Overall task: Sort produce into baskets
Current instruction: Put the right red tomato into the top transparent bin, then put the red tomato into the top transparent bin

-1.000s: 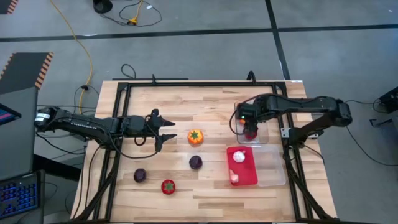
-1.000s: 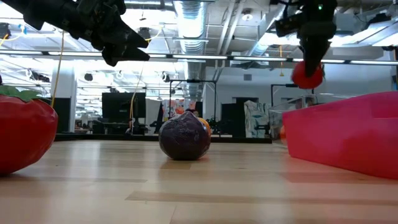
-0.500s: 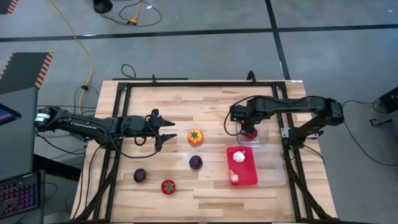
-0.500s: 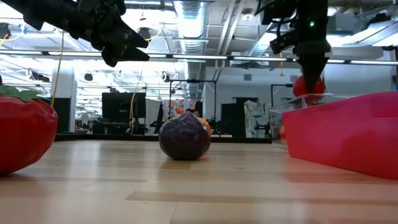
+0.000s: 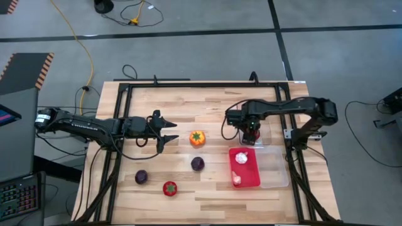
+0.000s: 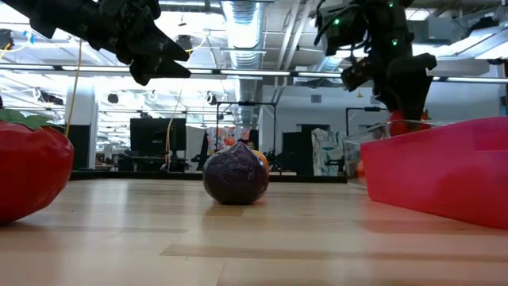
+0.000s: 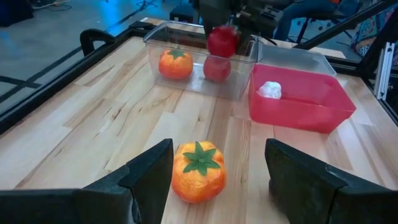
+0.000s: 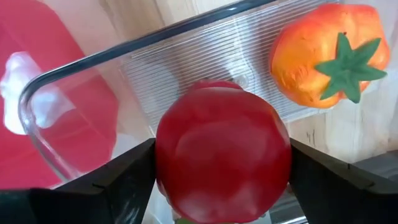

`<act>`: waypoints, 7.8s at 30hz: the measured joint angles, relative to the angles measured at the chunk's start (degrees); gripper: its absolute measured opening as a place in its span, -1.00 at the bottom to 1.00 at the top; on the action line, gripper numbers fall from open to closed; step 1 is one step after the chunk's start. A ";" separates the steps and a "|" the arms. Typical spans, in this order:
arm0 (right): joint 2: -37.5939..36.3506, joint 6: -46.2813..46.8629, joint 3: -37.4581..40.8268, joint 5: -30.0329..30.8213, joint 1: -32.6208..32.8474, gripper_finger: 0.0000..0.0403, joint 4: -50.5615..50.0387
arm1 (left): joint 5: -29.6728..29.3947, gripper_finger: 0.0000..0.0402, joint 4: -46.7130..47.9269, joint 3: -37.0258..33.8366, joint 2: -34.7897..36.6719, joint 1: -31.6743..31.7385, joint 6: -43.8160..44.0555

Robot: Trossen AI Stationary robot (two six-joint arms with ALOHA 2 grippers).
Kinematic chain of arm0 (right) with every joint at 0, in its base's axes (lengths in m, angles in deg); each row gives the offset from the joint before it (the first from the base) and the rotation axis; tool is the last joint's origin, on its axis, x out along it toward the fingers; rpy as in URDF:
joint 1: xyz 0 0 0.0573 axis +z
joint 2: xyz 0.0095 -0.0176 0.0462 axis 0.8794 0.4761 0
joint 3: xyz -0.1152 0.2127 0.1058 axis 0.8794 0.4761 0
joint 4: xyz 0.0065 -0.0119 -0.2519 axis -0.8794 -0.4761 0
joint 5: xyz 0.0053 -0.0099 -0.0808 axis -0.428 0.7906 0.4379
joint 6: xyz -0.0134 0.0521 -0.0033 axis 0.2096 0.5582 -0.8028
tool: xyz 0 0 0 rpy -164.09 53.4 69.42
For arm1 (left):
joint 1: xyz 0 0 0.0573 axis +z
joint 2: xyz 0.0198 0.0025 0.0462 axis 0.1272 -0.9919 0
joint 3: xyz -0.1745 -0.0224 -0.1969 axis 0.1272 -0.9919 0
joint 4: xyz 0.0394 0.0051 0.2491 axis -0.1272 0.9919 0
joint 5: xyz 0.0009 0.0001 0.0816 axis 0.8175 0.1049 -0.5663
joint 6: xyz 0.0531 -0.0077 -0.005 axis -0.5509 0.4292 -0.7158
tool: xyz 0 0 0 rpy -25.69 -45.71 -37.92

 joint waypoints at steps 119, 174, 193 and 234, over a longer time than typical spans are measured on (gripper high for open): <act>-9.80 5.41 -3.06 0.12 6.86 0.91 11.86 | 27.30 0.79 49.55 43.04 -46.25 -26.72 29.40; -9.78 7.07 -3.06 0.10 15.72 0.91 16.60 | -0.64 0.72 45.09 43.01 -46.10 -42.66 37.59; -9.78 7.03 -3.06 0.12 15.72 0.91 16.59 | -8.08 0.72 42.77 40.33 -49.87 -43.59 37.99; -9.78 6.89 -3.06 0.12 15.80 0.91 16.41 | -6.17 0.62 36.65 40.55 -55.33 -33.44 36.37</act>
